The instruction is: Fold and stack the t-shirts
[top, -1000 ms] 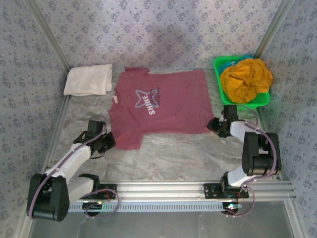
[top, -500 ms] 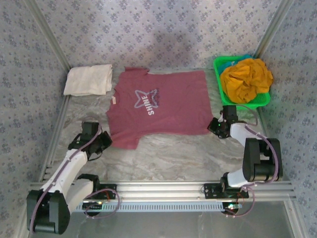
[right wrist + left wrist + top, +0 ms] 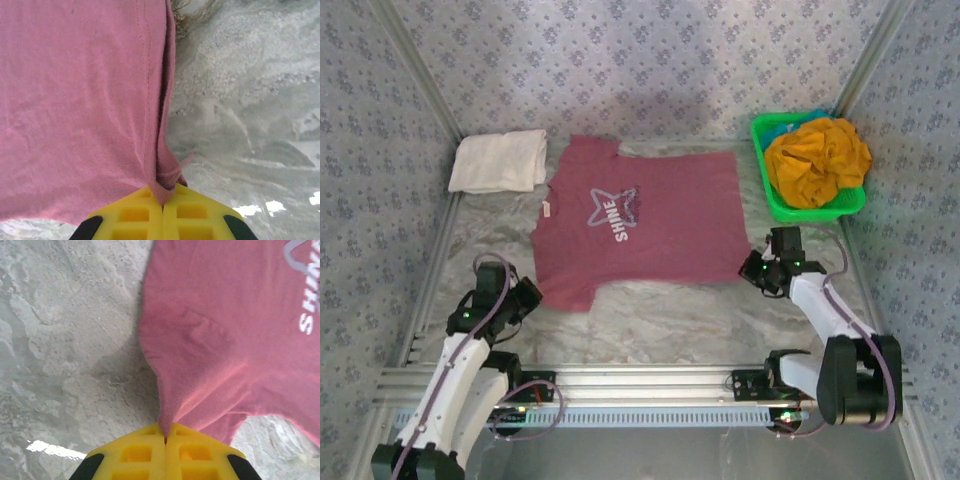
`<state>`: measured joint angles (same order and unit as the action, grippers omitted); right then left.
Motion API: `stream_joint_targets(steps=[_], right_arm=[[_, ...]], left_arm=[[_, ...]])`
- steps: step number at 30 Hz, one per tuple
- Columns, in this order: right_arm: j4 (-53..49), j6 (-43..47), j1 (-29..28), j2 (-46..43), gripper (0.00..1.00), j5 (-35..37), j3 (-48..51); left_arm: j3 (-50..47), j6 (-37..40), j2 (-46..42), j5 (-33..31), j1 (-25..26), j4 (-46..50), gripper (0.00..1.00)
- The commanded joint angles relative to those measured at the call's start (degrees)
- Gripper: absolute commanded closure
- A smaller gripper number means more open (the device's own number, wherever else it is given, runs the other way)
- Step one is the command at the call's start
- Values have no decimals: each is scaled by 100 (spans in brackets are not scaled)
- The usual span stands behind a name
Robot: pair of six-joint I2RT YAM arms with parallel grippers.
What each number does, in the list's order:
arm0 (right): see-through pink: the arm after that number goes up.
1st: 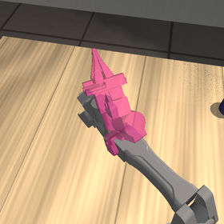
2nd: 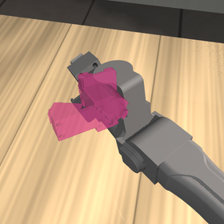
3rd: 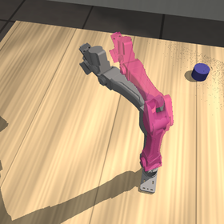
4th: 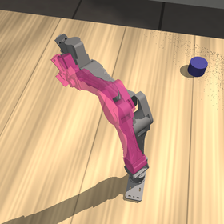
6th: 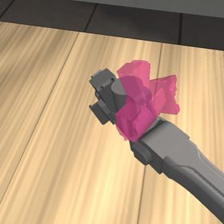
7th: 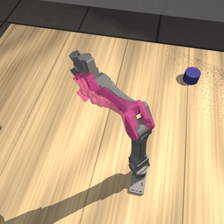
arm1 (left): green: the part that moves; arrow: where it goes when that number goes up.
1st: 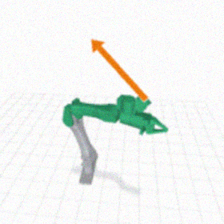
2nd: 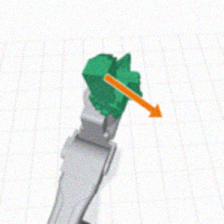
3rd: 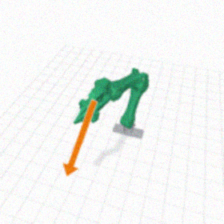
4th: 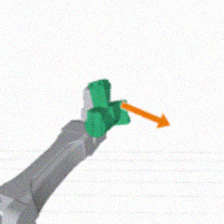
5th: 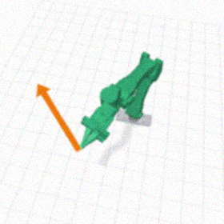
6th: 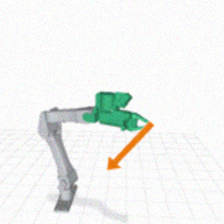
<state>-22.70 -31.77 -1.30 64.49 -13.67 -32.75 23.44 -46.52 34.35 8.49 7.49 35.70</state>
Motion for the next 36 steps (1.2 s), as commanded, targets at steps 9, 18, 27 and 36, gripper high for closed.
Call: stream_joint_targets(steps=[9,18,27,36], right_arm=[[-606,-53,-45,-433,100,76,-211],[-461,203,-17,205,100,216,-922],[-145,366,85,1085,100,473,-1610],[-127,435,178,1873,100,558,-2059]], left_arm=[[681,38,200,452,-27,104,100],[1683,470,1574,427,-37,-621,100],[2633,986,3127,451,-77,-1160,100],[3554,1550,4296,478,-85,-1138,100]])
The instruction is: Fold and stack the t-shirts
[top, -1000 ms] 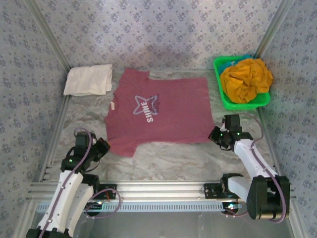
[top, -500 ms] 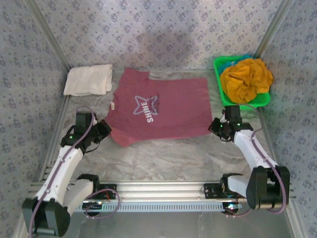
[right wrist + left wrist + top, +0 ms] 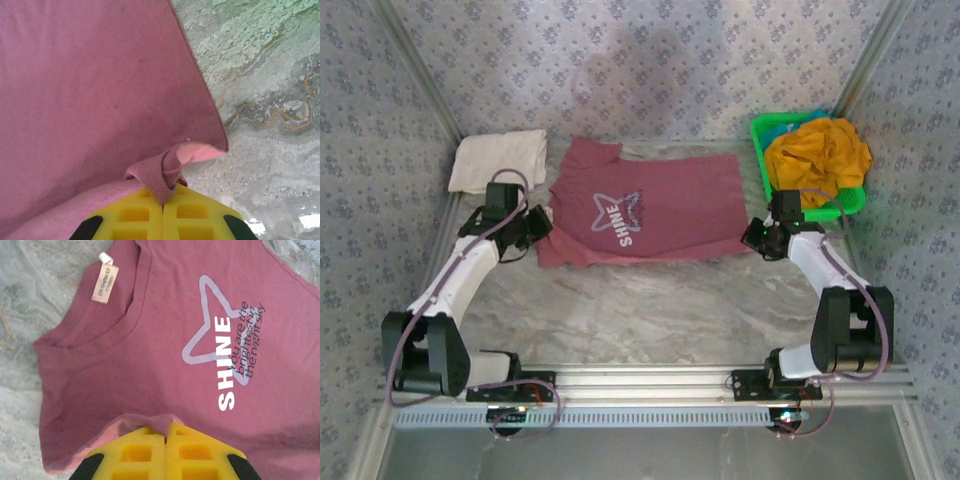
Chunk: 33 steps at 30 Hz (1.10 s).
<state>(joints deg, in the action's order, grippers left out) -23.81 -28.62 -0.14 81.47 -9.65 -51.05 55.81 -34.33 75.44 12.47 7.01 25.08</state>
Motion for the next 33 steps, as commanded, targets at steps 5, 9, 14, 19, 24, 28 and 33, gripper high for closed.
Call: stream_joint_targets(steps=[5,9,14,19,24,28,33], right_arm=[[21,124,76,466,100,138,-469],[-27,142,58,693,100,138,-689],[-27,123,49,949,99,170,-864],[-36,123,58,1366,96,235,-1242],[-151,108,76,1933,76,182,-2043],[-409,194,63,1980,73,137,-2614],[45,484,-276,1164,66,16,-2080]], left_arm=[[699,600,614,-51,-41,60,100],[944,766,854,-138,-49,141,100],[1240,881,1194,-166,-56,165,100],[1626,1045,1781,-249,-67,85,100],[2465,1195,2602,-215,-124,171,66],[2688,976,2553,-203,-121,36,61],[1774,653,1834,-147,179,-270,58]])
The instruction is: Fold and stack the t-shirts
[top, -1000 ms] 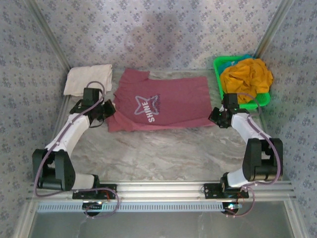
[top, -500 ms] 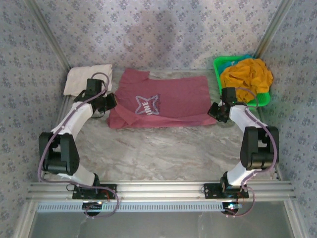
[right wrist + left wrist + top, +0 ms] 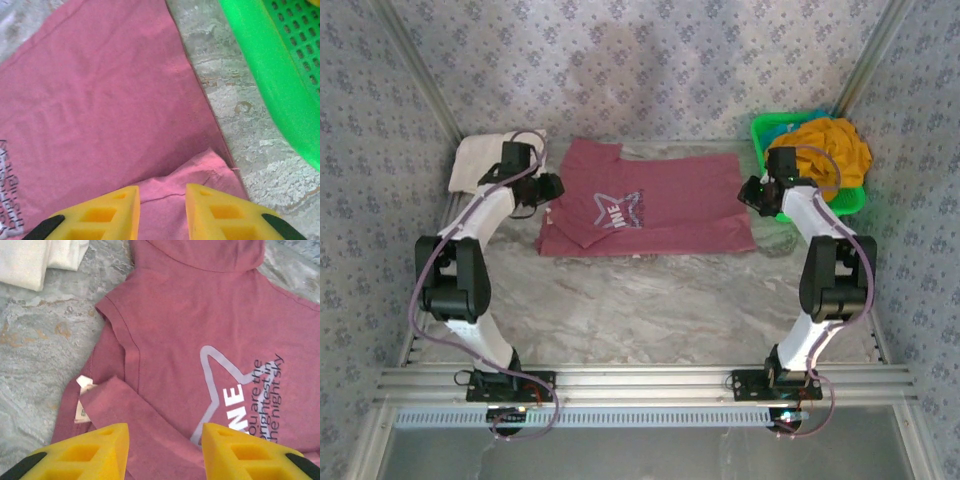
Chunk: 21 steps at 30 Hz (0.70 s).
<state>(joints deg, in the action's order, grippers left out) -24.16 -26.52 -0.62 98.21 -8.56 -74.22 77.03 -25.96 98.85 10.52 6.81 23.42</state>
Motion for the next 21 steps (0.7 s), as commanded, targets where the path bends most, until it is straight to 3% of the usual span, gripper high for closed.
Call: stream_joint_targets(steps=[1,8,21], right_arm=[[211,395,-393,-704,64,-81,449],[929,800,-1091,-1393,62,130,1726],[1278,894,-1304,-1465,61,342,1910]], left_arm=[[-586,-222,-622,84,285,-107,58],[-1597,-573,-790,203,960,-142,54],[-2034,-876,-185,-16,1218,-702,50]])
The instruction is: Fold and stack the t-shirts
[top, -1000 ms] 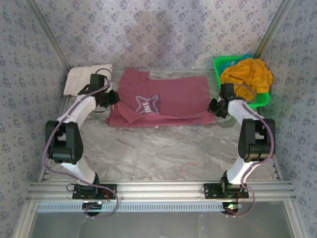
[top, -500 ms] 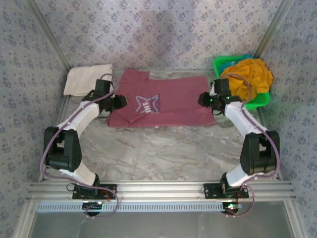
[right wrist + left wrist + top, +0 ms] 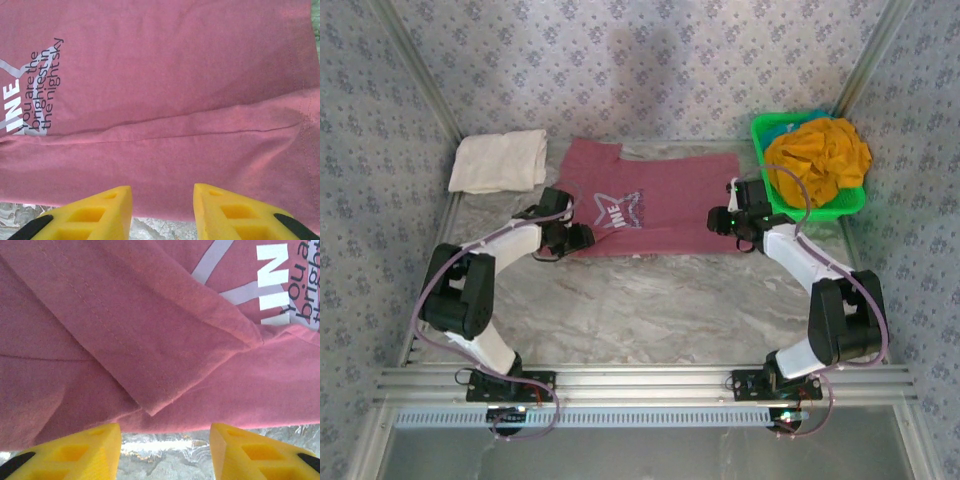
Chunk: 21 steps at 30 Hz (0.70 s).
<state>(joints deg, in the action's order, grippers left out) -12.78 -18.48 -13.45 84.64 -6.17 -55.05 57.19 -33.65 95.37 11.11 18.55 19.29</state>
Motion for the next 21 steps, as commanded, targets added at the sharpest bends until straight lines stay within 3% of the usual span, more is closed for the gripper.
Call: stream_joint_targets(steps=[1,5,14,21], right_arm=[[154,66,-19,-112,61,99,-2],[183,43,-17,-170,61,72,26],[116,94,101,-341,61,67,83],[164,73,168,-374,60,12,125]], left_arm=[[-25,-107,237,-71,44,-323,50],[17,-92,570,-91,44,-544,54],[350,-7,698,-335,45,-600,86],[883,172,929,-448,44,-340,94]])
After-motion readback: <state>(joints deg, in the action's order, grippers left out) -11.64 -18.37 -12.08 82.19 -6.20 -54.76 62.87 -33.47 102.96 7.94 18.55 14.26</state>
